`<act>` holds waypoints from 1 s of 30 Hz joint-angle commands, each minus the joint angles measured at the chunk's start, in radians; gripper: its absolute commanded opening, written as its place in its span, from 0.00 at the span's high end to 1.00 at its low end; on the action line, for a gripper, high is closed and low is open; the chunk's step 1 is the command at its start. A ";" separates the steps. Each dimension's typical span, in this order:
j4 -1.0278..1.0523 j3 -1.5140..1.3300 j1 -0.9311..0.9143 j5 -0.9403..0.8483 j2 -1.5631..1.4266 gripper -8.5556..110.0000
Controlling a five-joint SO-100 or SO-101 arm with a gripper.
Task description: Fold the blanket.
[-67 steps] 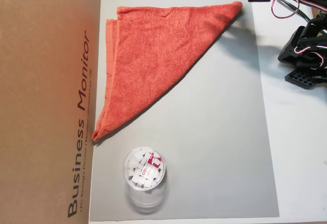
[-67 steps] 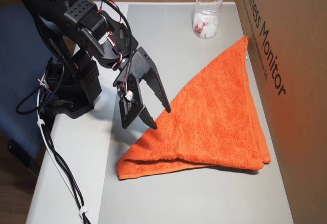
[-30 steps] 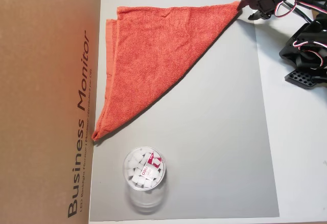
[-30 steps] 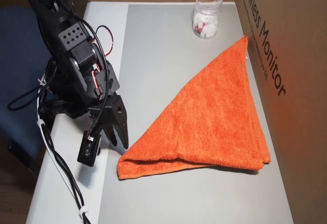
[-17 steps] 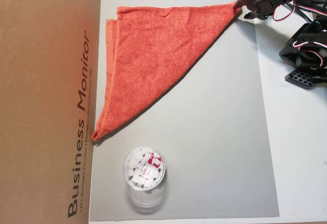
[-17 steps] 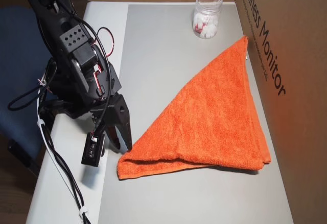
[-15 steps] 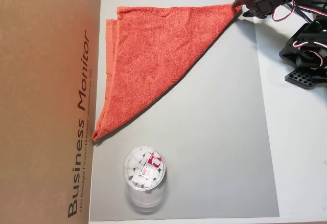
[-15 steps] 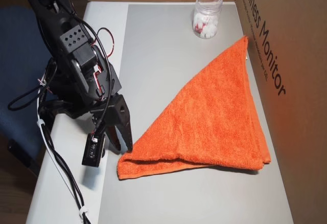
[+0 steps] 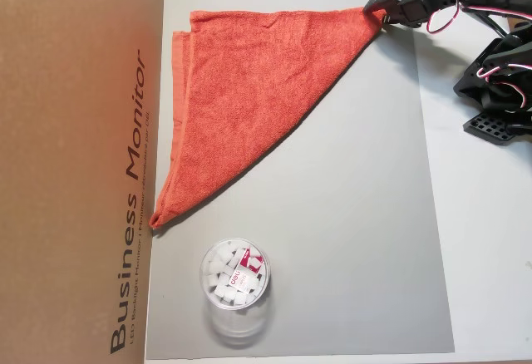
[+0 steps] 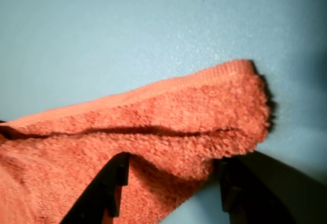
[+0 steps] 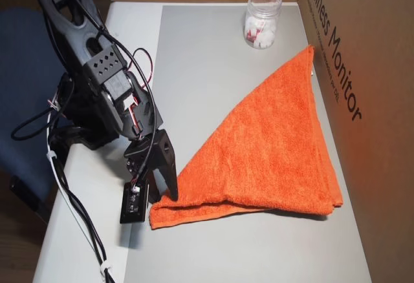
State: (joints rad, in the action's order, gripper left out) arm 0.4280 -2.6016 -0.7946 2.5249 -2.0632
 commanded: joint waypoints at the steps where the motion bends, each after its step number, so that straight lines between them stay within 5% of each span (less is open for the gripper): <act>1: -0.015 0.035 0.005 -0.037 0.003 0.79; 30: -0.129 0.049 -0.003 -0.121 0.146 0.80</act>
State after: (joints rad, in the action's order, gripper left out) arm 0.3099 -2.5848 -0.7961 2.4176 -1.9313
